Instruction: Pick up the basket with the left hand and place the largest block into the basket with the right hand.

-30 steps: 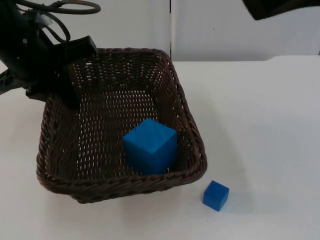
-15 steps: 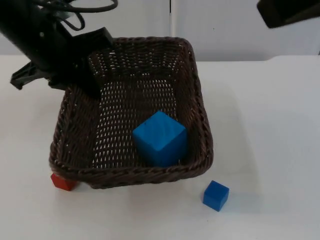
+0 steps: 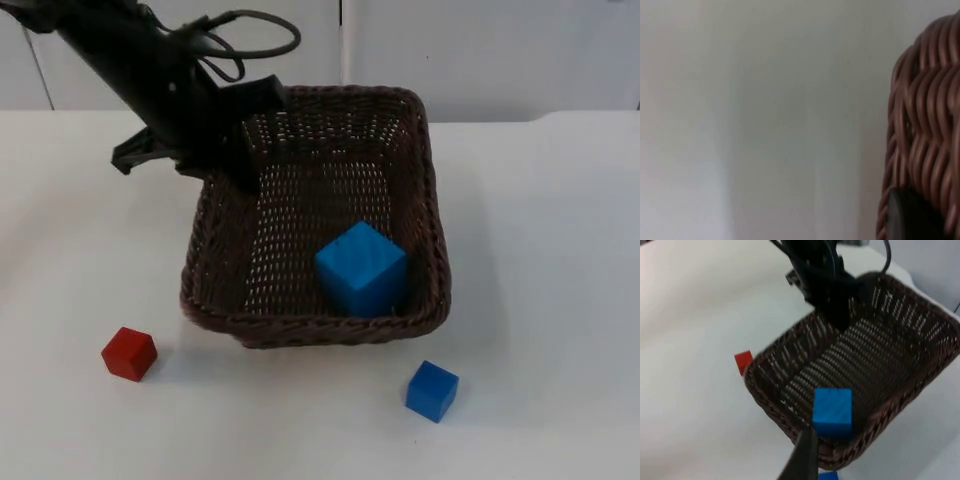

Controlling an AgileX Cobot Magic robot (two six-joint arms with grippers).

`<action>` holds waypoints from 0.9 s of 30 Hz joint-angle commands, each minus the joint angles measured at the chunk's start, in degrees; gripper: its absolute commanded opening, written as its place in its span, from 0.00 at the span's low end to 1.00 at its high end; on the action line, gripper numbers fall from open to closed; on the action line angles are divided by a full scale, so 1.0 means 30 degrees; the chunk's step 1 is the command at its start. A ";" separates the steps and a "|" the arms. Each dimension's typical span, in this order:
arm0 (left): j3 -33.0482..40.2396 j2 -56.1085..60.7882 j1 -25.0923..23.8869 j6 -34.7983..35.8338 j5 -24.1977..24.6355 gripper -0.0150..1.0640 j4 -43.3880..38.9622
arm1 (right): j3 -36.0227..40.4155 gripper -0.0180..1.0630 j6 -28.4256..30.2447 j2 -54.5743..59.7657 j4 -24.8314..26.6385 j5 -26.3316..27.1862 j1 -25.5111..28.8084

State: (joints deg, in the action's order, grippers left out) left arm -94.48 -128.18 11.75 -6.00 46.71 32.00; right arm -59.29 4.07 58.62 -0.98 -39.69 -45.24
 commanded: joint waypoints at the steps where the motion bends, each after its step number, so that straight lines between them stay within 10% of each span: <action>1: -0.0682 -0.0300 0.0112 0.0073 0.0003 0.01 0.0780 | 0.0051 0.72 -0.0072 -0.0412 0.0003 0.0165 0.0014; 15: -0.1601 -0.1906 0.0112 -0.0564 -0.0740 0.05 0.1058 | 0.1436 0.72 -0.0148 -0.0975 -0.0069 0.0788 0.0014; 27: -0.1601 -0.1728 0.0074 -0.0345 -0.0498 0.80 0.1015 | 0.1466 0.72 -0.0148 -0.0975 -0.0142 0.1005 0.0014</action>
State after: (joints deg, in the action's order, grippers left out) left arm -98.91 -134.47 11.75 -7.48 44.72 34.58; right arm -55.19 3.71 56.03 -0.98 -37.64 -45.24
